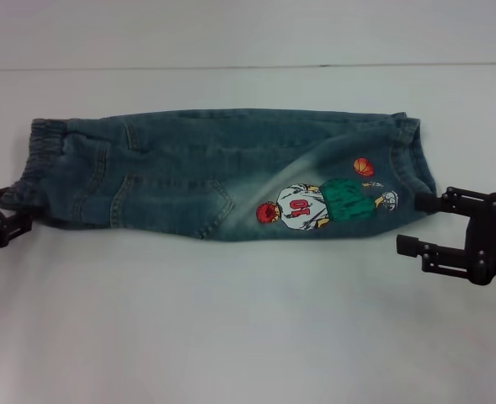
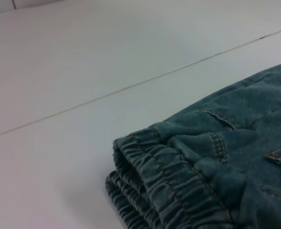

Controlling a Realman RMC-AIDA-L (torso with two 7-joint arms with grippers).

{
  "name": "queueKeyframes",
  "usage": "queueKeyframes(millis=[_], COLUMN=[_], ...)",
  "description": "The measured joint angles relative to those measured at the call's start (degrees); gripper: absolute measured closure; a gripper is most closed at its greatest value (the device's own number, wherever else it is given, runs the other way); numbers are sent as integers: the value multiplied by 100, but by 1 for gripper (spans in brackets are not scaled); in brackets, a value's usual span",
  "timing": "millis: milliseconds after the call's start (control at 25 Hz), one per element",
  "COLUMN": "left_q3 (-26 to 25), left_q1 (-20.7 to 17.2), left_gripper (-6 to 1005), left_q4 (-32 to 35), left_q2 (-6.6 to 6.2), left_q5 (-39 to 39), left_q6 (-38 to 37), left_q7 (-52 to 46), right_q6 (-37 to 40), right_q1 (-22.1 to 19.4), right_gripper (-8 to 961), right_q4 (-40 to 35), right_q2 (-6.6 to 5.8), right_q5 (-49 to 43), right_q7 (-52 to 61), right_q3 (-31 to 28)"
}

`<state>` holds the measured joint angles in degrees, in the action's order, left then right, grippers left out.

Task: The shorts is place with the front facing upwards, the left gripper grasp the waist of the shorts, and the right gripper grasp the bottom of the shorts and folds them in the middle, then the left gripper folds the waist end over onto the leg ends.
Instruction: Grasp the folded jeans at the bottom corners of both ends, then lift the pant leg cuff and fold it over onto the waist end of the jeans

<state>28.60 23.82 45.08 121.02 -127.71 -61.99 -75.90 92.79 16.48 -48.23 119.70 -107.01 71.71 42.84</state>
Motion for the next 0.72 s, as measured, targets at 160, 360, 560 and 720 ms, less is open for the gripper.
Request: queueKeyframes(millis=[160, 360, 560, 720], left_q3=[19, 218, 427, 499], left_q1=[1, 15, 20, 8], left_gripper=[534, 690, 826, 908], left_q4=[5, 81, 499, 1132], left_q2=[0, 4, 28, 66], left_q5=[-7, -8, -15, -17], left_q6=[-3, -32, -431, -948], left_q7=[9, -129, -504, -1002], right_q6=[-58, -115, -134, -139], right_q1=[15, 27, 30, 40], right_gripper=[204, 205, 204, 215], right_q4=[51, 116, 128, 130], right_q2=[0, 0, 0, 0], right_q5=[-3, -5, -4, 11], right_q7=[1, -1, -2, -18], right_q3=[6, 15, 13, -5])
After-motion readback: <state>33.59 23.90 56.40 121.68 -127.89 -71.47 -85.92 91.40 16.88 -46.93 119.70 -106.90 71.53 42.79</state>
